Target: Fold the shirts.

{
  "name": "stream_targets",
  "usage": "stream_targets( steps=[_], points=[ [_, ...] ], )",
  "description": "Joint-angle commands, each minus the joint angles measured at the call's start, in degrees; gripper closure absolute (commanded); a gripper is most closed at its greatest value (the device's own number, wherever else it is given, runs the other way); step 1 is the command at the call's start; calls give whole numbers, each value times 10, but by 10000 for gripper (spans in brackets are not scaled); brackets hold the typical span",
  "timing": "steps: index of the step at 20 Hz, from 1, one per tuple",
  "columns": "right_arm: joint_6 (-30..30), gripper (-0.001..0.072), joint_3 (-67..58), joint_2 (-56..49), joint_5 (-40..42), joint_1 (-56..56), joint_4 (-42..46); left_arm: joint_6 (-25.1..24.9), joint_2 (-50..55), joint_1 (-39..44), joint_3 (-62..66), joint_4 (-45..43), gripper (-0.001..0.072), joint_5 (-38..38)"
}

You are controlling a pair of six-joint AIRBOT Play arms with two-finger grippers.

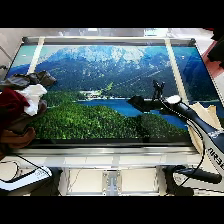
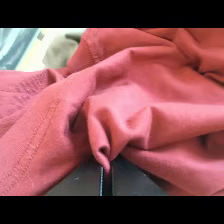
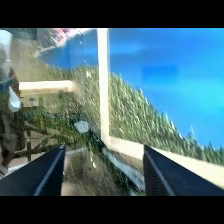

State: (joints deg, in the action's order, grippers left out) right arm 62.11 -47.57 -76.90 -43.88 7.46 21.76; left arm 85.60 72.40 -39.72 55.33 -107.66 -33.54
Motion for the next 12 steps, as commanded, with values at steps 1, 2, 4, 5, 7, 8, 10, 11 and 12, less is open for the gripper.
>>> stream_targets(
  steps=[1, 2, 4, 5, 7, 8, 10, 11, 12],
  points=[
    [-115, 190, -1, 20, 13, -2, -104, 0, 1, 46, 63, 40, 696, -97],
    [-141, 190, -8, 33, 13, -6, -129, -1, 0, 77, 93, 53, 696, -122],
    [-147, 190, -39, 65, 10, -27, -127, -2, -6, 156, 153, 96, 696, -159],
    [-147, 190, -59, 85, 3, -44, -120, -8, -8, 203, 180, 124, 696, -171],
    [-147, 190, -95, 124, -15, -85, -110, -21, -10, 299, 221, 189, 696, -175],
    [-147, 190, -113, 146, -25, -113, -104, -21, -10, 349, 232, 228, 696, -174],
    [-146, 190, -139, 191, -38, -173, -85, -32, -8, 445, 234, 302, 697, -172],
    [-146, 190, -144, 211, -39, -201, -81, -33, -5, 490, 233, 324, 697, -173],
    [-146, 190, -146, 229, -39, -228, -76, -33, 2, 539, 233, 338, 697, -175]
  ],
)
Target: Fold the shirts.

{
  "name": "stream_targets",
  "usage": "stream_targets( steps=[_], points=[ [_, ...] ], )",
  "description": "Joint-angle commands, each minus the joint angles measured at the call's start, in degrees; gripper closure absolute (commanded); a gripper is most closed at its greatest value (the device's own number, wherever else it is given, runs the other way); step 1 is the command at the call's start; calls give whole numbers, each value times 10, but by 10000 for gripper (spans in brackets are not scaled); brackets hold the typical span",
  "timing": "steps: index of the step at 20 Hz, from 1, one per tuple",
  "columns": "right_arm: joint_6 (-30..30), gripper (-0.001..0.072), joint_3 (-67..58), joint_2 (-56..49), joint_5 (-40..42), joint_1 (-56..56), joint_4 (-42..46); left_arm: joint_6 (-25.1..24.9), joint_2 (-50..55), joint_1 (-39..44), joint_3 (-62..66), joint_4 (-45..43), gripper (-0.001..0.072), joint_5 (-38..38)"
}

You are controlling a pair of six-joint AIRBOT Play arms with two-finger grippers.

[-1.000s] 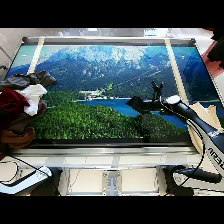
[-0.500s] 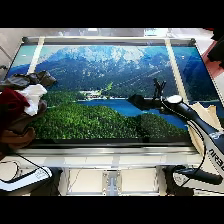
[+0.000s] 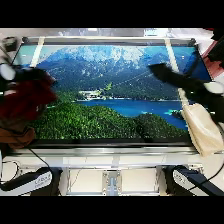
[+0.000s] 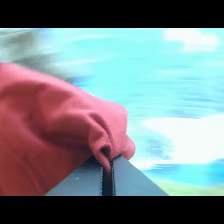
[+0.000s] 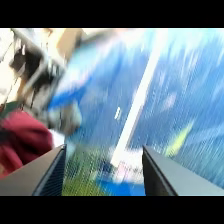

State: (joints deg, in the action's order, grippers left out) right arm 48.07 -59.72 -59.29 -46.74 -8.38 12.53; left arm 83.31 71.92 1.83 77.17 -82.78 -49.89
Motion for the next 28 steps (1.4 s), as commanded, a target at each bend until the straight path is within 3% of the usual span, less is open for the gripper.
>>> stream_targets(
  steps=[1, 5, 9, 10, 11, 12, 13, 16, 20, 24, 28],
  points=[
    [-5, 190, -25, 70, -14, -97, 21, -10, 18, 168, 15, 97, 697, -12],
    [3, 190, -25, 91, -57, -167, 91, -6, 104, 332, 15, 100, 697, -14],
    [66, 190, -24, 90, -91, -169, 259, -6, 197, 423, 15, 118, 694, 8],
    [78, 190, -24, 90, -97, -169, 296, -6, 200, 426, 17, 114, 625, 33],
    [89, 190, -24, 90, -104, -169, 323, -6, 196, 422, 28, 103, 397, 53],
    [100, 190, -24, 90, -113, -169, 351, -5, 188, 412, 53, 80, 110, 64],
    [109, 190, -23, 89, -123, -169, 374, 9, 180, 397, 88, 46, -6, 63],
    [123, 190, 25, 78, -134, -169, 426, 83, 155, 339, 177, -28, -6, 16],
    [123, 190, 139, 19, -129, -163, 396, 100, 156, 268, 180, -31, -1, -124],
    [121, 189, 196, -62, -50, -94, 376, 45, 193, 254, 122, 7, 0, -171],
    [121, 189, 197, -120, 12, -13, 385, -63, 252, 254, 108, 168, 1, -156]
  ],
)
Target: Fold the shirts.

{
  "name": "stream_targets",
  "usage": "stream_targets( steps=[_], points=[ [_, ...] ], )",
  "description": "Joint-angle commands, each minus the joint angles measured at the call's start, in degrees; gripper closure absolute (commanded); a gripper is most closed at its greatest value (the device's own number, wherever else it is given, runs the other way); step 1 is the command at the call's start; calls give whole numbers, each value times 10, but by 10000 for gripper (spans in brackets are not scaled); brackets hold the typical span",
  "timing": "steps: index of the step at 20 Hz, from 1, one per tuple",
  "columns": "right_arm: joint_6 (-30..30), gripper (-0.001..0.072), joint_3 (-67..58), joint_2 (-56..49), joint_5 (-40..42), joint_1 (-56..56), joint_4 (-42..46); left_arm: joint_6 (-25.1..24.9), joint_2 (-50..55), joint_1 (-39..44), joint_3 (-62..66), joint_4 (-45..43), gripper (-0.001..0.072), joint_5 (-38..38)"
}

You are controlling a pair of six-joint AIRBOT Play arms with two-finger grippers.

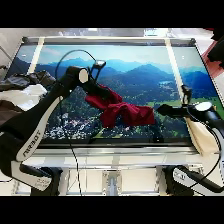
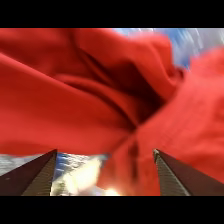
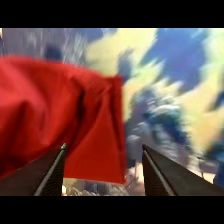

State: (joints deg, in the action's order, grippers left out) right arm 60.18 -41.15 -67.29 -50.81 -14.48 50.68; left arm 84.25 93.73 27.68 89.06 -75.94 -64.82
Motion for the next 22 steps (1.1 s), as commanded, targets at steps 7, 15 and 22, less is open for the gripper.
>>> stream_targets(
  steps=[7, 15, 22],
  points=[
    [0, 190, 12, -83, 128, 70, 3, -108, 82, -5, -11, 151, 1, 5],
    [-22, 303, 12, -109, 125, 71, -53, -146, 113, -5, -11, 234, 144, -39],
    [-82, 677, 12, -109, 130, 70, -127, -153, 114, -5, -11, 236, 695, -39]
  ],
)
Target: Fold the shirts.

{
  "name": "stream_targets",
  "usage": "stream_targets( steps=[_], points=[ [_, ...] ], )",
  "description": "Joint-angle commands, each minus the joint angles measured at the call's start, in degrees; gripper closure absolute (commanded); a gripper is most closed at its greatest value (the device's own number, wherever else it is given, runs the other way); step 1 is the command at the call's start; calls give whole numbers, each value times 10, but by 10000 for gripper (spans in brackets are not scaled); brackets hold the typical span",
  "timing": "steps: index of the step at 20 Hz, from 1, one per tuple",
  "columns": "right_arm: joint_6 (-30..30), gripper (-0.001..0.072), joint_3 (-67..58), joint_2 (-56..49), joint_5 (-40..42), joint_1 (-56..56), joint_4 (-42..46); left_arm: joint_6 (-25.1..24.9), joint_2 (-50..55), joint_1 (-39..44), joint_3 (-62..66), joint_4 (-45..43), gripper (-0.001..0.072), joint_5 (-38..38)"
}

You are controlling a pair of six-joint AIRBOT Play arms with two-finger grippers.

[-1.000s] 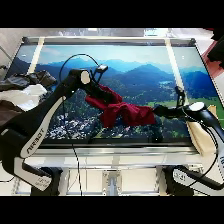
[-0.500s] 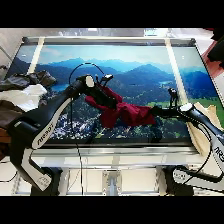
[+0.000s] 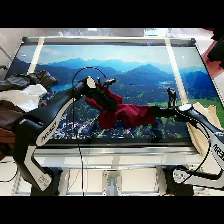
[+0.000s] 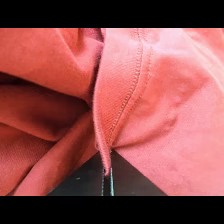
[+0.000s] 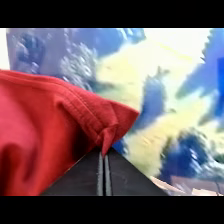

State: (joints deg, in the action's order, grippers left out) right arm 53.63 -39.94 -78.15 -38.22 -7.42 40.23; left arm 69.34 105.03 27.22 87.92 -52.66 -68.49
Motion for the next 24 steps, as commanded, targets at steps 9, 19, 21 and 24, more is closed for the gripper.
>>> stream_targets(
  steps=[9, 19, 21, 24],
  points=[
    [-6, 681, -108, 67, -99, -1, 70, -14, -48, -1, 142, -23, 697, -19],
    [84, 685, -405, 420, -165, -1, 232, 78, -390, 0, 285, -270, 698, -37],
    [84, 685, -471, 448, -156, -1, 217, 78, -455, 0, 285, -268, 698, -13],
    [80, 685, -546, 447, -141, -1, 160, 72, -524, 0, 285, -267, 700, 44]
  ],
)
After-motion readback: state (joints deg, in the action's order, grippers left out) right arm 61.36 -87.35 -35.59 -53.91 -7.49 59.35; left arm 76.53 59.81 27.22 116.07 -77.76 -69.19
